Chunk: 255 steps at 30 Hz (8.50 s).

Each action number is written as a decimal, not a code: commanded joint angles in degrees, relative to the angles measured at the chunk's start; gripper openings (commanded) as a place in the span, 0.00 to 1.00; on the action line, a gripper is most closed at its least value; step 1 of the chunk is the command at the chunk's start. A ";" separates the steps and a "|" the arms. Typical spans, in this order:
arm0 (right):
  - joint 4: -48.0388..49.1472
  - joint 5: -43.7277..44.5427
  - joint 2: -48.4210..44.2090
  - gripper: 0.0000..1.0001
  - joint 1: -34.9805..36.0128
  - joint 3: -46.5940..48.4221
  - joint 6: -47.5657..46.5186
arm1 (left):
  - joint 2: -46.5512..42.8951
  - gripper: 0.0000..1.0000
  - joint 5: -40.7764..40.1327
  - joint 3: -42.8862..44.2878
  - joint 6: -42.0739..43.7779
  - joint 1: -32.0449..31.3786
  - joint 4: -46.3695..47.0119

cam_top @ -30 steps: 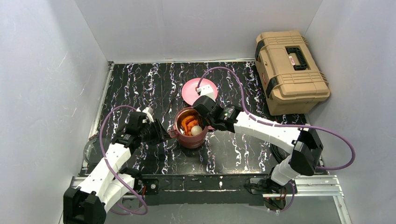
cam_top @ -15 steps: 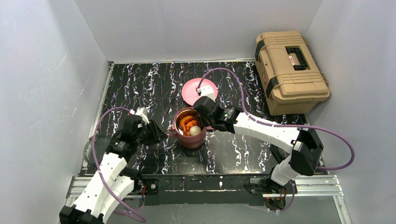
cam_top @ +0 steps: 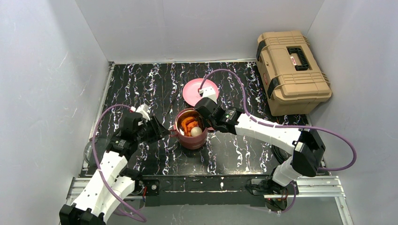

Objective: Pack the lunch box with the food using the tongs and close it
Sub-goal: Close the fastener on the packing box.

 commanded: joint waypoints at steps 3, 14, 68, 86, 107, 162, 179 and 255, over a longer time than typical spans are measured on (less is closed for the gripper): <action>0.44 -0.24 -1.87 0.01 0.35 -0.34 -0.04 | 3.85 0.38 2.09 0.49 0.88 -0.09 3.39; 0.23 -0.15 -1.88 0.01 0.35 -0.42 0.01 | 7.59 0.28 1.74 -4.28 -0.23 -0.23 3.90; 0.31 0.16 -0.78 0.01 0.34 -0.68 0.46 | 18.53 0.26 -1.98 2.63 0.34 -5.89 3.62; 1.06 -2.39 0.31 0.01 0.43 -2.33 -0.30 | 25.04 0.23 -1.59 4.93 -0.75 -7.83 11.67; 0.41 -3.35 1.95 0.01 1.05 -3.61 -0.07 | 28.91 0.20 -1.23 6.37 -4.31 -9.40 17.19; 1.55 -7.11 4.60 0.01 1.58 -6.40 0.30 | 43.50 0.16 -1.56 14.76 -4.61 -14.05 27.17; -2.99 1.68 2.33 0.01 1.67 -3.41 0.17 | 37.45 0.19 -7.54 15.20 0.94 -14.84 16.83; -14.14 12.61 -3.18 0.55 2.29 8.52 -1.34 | 16.85 0.65 -15.95 29.53 17.55 -6.42 -14.44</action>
